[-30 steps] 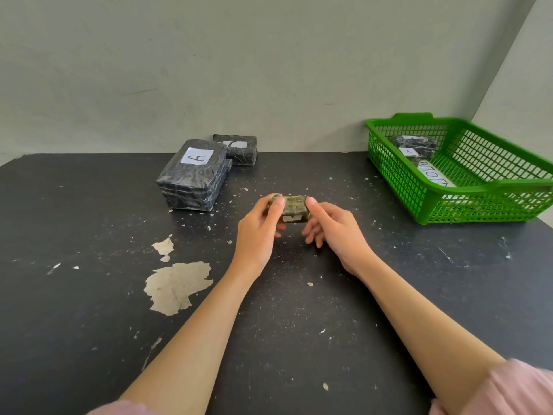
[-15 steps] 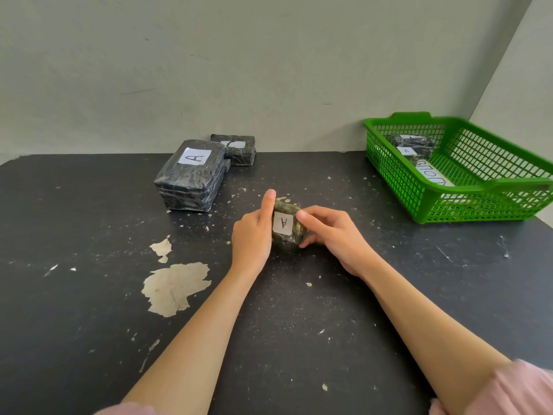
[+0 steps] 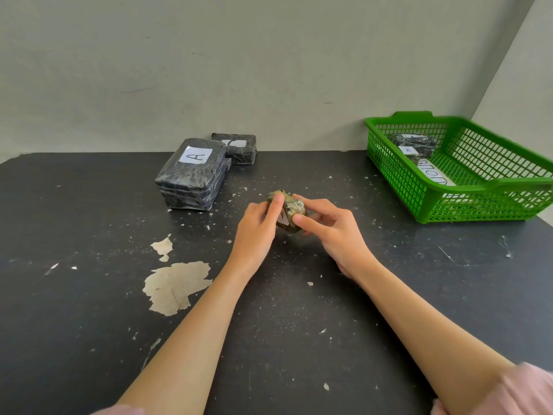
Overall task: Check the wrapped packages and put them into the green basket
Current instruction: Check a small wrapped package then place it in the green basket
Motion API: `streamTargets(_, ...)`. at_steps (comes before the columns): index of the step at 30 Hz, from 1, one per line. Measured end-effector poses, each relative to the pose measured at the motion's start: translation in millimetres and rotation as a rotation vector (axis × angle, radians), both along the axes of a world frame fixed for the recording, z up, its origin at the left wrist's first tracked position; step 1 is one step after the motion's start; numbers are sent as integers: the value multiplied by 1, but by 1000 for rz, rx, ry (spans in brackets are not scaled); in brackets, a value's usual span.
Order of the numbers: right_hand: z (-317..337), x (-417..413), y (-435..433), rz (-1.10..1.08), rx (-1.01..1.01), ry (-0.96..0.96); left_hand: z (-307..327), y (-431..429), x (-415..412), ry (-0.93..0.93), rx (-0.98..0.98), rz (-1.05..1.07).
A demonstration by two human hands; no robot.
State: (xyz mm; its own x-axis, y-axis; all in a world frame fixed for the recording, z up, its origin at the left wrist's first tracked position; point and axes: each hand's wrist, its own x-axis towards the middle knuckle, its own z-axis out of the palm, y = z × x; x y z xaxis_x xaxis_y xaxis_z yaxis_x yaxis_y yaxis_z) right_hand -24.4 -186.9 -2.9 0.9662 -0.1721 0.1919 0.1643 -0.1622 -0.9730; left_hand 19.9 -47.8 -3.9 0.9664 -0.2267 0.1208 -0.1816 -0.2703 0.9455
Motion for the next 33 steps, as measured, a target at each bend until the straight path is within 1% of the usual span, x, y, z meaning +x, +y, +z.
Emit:
streamTargets(3,1,-2,9,-67,-50,-60,0,3,2,97,-168,-53)
streamTargets(6,3,-4,14,-88,-42,-75,0,5,3,104,-251,-48)
streamTargets(14,4,-5,15,-135,-214,-92,-1,7,3,129,-266,-85)
streamTargets(18,2,-4,13,-137,-183,-69,-2,6,3,125,-259,-75)
streamTargets(22,2,-3,13,-148,-200,-66,-2,6,2,108,-263,-77)
streamTargets(26,2,-5,14,-175,-173,-68,-3,5,1,88,-250,-77)
streamTargets(33,5,-5,10,-163,-174,-47,-2,5,1,72,-238,-80)
